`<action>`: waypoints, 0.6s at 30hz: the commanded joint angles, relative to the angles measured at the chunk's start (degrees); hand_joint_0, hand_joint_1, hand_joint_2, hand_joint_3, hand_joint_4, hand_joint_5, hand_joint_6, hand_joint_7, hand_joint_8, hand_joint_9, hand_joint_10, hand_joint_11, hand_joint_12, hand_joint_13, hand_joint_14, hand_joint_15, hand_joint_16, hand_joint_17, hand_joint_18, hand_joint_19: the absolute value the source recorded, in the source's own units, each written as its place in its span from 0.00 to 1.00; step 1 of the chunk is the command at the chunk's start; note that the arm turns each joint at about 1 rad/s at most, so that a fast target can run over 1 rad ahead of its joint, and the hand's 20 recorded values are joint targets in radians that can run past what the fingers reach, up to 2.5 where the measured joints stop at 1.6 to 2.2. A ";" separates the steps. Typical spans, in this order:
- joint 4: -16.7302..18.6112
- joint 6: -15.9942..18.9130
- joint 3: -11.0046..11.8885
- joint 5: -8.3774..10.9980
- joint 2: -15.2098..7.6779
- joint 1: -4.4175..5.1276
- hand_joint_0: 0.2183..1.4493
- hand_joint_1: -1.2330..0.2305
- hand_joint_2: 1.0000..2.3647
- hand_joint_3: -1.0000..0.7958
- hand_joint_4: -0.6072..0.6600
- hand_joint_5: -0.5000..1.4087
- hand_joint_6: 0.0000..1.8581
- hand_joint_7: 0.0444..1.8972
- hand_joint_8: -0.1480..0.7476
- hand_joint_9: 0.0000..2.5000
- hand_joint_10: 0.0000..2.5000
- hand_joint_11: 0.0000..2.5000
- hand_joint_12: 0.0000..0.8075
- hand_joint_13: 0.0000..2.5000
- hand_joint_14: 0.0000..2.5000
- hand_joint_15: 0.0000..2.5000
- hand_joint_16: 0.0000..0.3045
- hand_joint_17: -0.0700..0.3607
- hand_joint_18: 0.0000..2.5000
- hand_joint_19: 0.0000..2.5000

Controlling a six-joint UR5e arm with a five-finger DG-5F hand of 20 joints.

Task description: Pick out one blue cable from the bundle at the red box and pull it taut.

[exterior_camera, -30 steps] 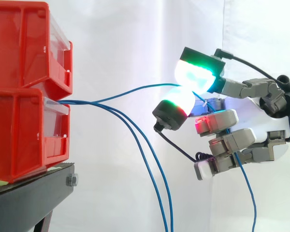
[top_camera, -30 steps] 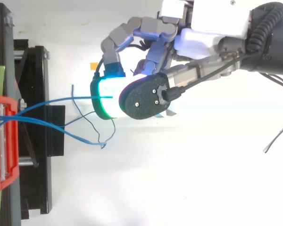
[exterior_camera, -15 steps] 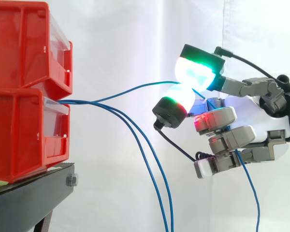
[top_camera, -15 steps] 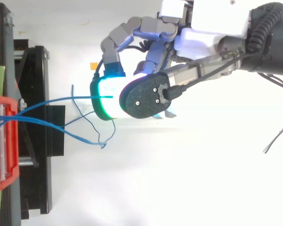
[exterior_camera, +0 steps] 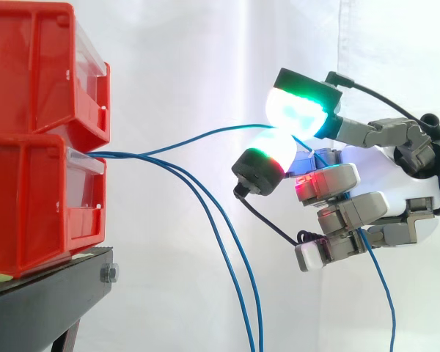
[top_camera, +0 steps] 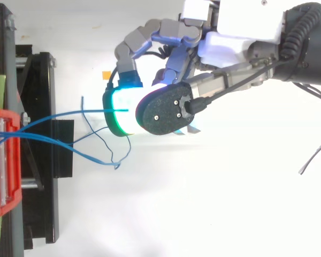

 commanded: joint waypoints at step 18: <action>-0.09 -0.10 0.00 0.00 -0.02 0.05 0.46 0.33 0.01 0.35 0.18 0.15 0.52 0.66 0.31 0.52 0.01 0.54 0.26 0.55 0.01 0.57 0.14 0.38 0.27 0.31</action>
